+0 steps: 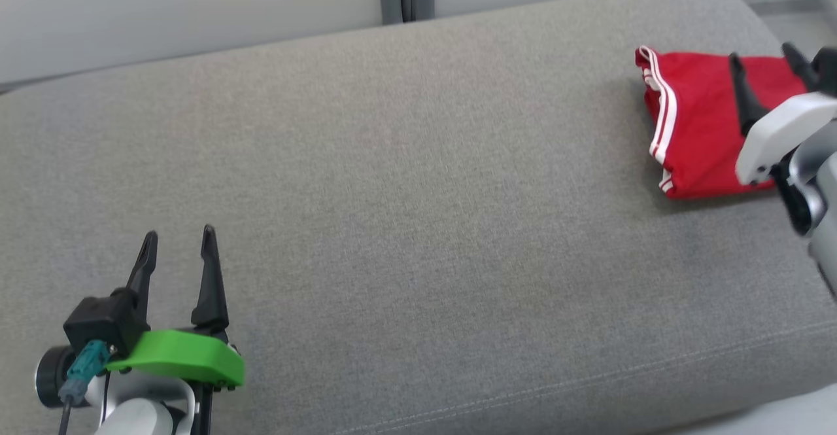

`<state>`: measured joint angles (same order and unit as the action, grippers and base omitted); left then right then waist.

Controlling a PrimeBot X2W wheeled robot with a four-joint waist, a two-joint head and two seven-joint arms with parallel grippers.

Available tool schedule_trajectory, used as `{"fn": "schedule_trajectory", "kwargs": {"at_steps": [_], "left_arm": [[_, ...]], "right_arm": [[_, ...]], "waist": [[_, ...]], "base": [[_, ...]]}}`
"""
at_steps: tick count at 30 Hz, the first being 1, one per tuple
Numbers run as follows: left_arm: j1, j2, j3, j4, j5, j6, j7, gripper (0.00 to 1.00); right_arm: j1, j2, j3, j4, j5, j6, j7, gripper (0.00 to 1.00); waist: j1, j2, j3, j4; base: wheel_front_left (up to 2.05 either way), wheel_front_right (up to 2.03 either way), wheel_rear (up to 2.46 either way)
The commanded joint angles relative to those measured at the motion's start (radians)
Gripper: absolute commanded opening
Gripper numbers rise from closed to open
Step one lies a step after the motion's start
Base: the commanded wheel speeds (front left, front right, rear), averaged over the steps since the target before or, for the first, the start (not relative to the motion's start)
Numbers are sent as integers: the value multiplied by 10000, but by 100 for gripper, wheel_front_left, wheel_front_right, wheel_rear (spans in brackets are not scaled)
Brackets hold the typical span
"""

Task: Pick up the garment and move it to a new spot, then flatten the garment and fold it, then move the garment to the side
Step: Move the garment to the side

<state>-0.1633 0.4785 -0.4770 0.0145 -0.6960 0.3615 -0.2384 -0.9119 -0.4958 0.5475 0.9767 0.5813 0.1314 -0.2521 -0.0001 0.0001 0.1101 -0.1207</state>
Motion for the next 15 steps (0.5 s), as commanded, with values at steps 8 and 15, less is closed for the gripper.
{"fn": "schedule_trajectory", "kwargs": {"at_steps": [8,15], "left_arm": [[843,24,117,299,22,57,-169,100],[1395,60,216,269,-23,154,-185,100]], "right_arm": [[1801,634,-1003,-1158,-195,-15,-131,100],[3530,1452,-2685,-2596,-1206,-15,-132,100]], "waist": [[1,-1,-1390,536],[1,-1,-1656,772]], "base": [[0,0,0],[0,0,0]]}}
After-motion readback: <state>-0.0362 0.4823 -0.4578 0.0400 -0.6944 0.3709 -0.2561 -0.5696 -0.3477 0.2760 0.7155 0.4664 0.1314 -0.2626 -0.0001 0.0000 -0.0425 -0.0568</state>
